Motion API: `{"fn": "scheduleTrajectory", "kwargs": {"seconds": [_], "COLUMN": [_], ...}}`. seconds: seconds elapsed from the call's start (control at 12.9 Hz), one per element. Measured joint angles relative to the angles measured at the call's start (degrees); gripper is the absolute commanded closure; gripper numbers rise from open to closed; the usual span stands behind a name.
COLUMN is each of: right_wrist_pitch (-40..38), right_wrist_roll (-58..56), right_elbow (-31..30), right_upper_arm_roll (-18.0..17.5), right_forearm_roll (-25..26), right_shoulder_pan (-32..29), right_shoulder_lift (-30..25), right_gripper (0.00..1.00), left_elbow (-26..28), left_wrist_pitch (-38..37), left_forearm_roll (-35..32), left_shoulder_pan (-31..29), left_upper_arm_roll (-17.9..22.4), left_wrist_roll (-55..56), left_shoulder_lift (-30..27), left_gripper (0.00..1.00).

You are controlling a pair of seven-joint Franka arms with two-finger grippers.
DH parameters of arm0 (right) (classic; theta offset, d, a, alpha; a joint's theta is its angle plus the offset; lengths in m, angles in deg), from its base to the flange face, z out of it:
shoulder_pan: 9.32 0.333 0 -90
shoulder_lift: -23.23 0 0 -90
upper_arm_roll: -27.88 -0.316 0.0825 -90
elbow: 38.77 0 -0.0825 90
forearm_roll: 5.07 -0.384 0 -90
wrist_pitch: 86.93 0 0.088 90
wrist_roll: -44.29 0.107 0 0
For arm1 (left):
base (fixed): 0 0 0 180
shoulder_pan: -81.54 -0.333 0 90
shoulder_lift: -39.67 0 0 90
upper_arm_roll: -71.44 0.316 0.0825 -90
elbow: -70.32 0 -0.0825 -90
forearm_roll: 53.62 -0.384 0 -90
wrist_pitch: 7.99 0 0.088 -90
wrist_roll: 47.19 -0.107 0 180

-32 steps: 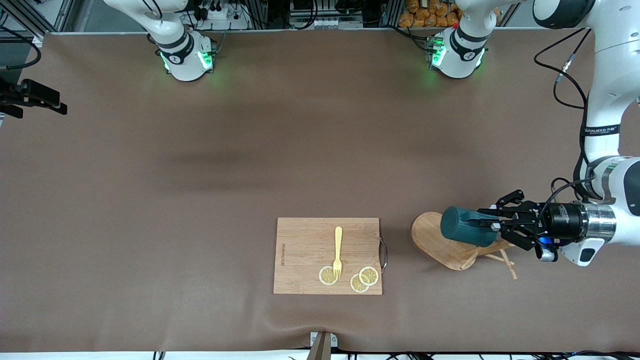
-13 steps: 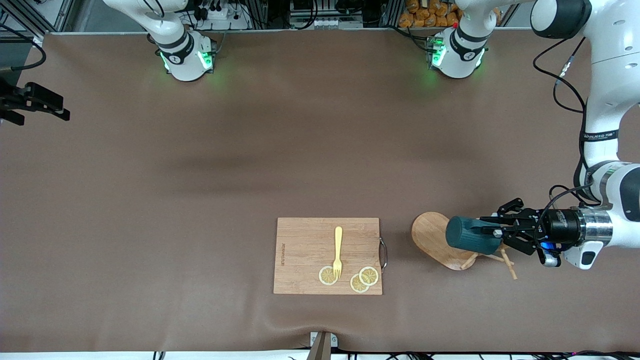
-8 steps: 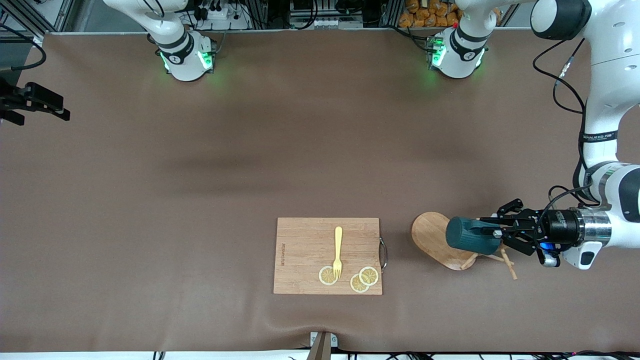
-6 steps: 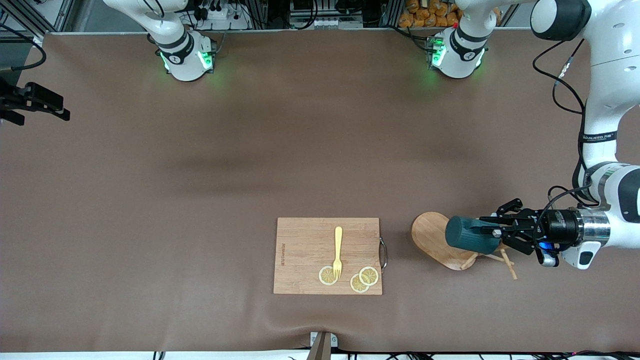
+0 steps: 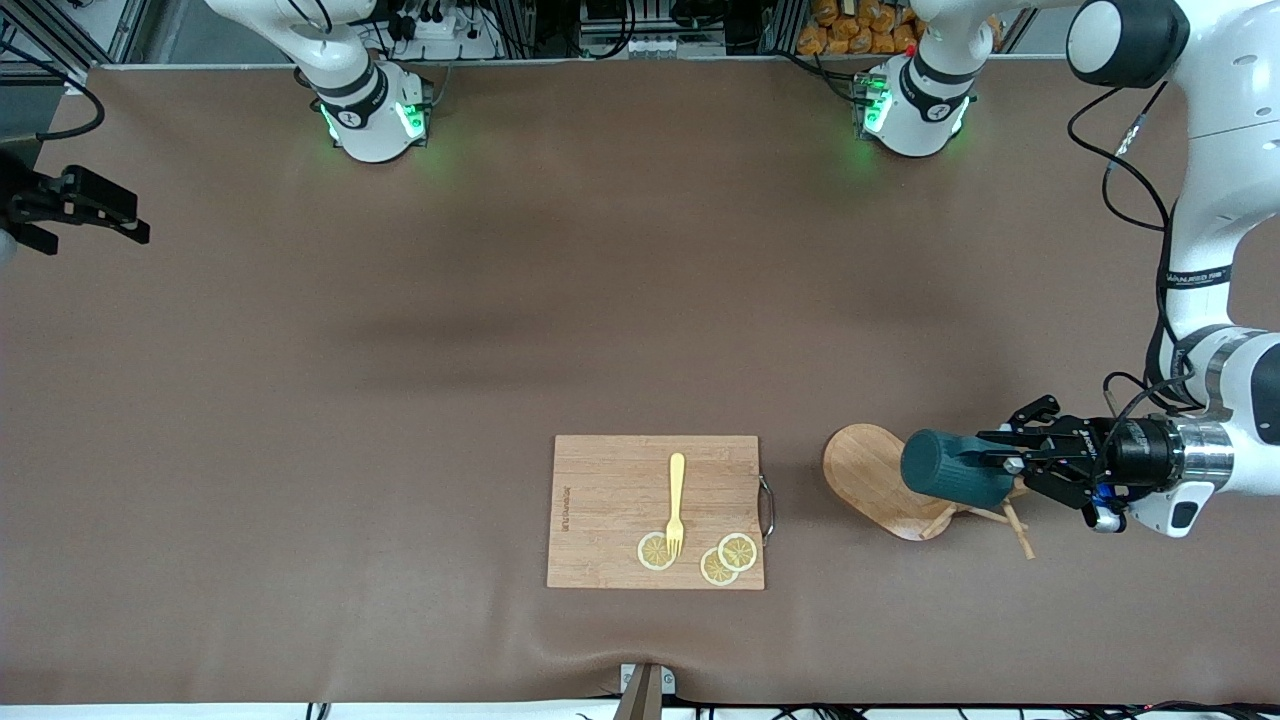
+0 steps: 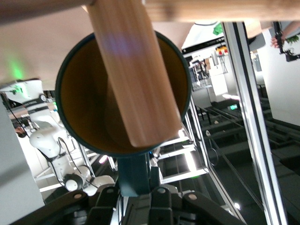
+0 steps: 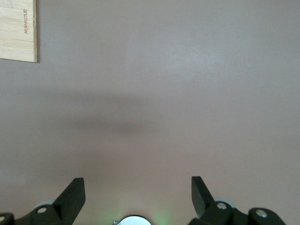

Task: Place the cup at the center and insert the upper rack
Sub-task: 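Slide the mug down onto the peg with the left gripper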

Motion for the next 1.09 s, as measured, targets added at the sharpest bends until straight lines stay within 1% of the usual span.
{"fn": "scheduleTrajectory", "kwargs": {"seconds": [0.23, 1.09], "right_wrist_pitch": [0.06, 0.07], "right_wrist_roll": [0.0, 0.0], "right_elbow": [0.0, 0.0], "right_upper_arm_roll": [0.0, 0.0], "right_forearm_roll": [0.0, 0.0], "right_shoulder_pan": [0.0, 0.0], "right_shoulder_lift": [0.0, 0.0], "right_gripper": [0.0, 0.0], "left_elbow": [-0.01, -0.01], "left_wrist_pitch": [-0.41, -0.64], "left_forearm_roll": [1.22, 1.28], "left_shoulder_pan": [-0.3, -0.04], "left_upper_arm_roll": [0.0, -0.09], "left_wrist_roll": [-0.13, -1.04], "left_shoulder_lift": [0.85, 2.08], "left_gripper": [1.0, 1.0]}}
